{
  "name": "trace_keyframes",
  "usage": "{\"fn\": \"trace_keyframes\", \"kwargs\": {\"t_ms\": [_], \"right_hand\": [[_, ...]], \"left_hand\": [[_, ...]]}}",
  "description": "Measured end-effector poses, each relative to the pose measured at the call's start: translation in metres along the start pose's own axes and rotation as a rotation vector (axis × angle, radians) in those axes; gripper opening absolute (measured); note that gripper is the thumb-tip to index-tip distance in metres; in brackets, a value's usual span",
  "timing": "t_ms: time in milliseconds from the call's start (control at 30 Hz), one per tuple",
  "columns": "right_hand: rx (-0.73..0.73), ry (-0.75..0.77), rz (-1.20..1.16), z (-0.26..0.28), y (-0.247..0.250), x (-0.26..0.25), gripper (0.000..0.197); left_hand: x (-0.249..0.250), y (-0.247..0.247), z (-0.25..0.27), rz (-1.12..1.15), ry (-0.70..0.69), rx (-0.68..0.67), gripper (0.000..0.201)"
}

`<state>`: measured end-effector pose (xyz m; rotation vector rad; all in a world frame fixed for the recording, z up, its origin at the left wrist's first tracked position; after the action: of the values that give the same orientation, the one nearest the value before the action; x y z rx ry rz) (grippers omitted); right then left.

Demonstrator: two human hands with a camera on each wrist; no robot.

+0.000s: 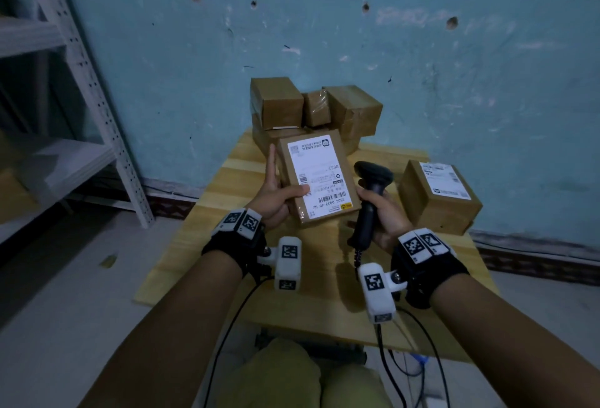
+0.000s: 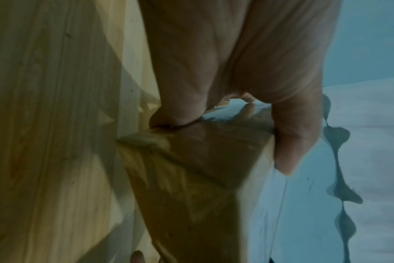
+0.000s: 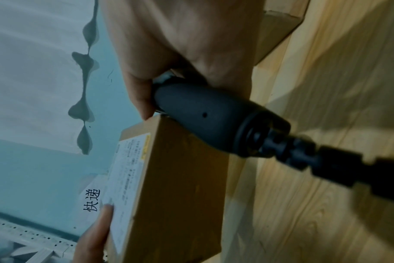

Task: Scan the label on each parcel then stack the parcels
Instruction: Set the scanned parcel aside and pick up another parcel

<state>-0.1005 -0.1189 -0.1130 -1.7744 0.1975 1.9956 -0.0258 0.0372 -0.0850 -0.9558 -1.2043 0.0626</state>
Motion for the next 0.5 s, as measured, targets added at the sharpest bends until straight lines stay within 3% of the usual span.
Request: {"fn": "trace_keyframes", "kwargs": {"t_ms": [100, 233, 300, 433, 500], "right_hand": [[-0.017, -0.004, -0.005, -0.001, 0.001, 0.001, 0.032], [-0.023, 0.001, -0.075, 0.002, -0.002, 0.000, 0.006], [-0.012, 0.005, -0.134, 0.003, -0.002, -0.001, 0.008], [0.019, 0.018, -0.155, 0.003, 0.004, -0.002, 0.007], [0.030, 0.025, -0.161, 0.003, 0.006, -0.003, 0.006]], "left_hand": [[0.000, 0.000, 0.000, 0.033, -0.016, 0.024, 0.108], [-0.001, 0.003, 0.001, 0.022, -0.020, 0.055, 0.104], [-0.003, 0.009, 0.001, 0.005, -0.011, 0.096, 0.093], [-0.005, 0.021, -0.001, 0.025, 0.007, 0.200, 0.052], [-0.005, 0.027, -0.002, 0.035, 0.009, 0.240, 0.047]]}}
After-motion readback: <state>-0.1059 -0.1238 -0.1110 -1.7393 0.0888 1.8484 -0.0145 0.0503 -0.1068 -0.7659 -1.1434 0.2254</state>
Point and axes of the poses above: each hand's wrist, its own z-axis away from the middle knuckle, its own y-axis out of the back of the hand, x = y × z, the point moved 9 cm from there along -z, towards the middle knuckle, and after that the axes turned 11 degrees about z, right-handed, at the moved point
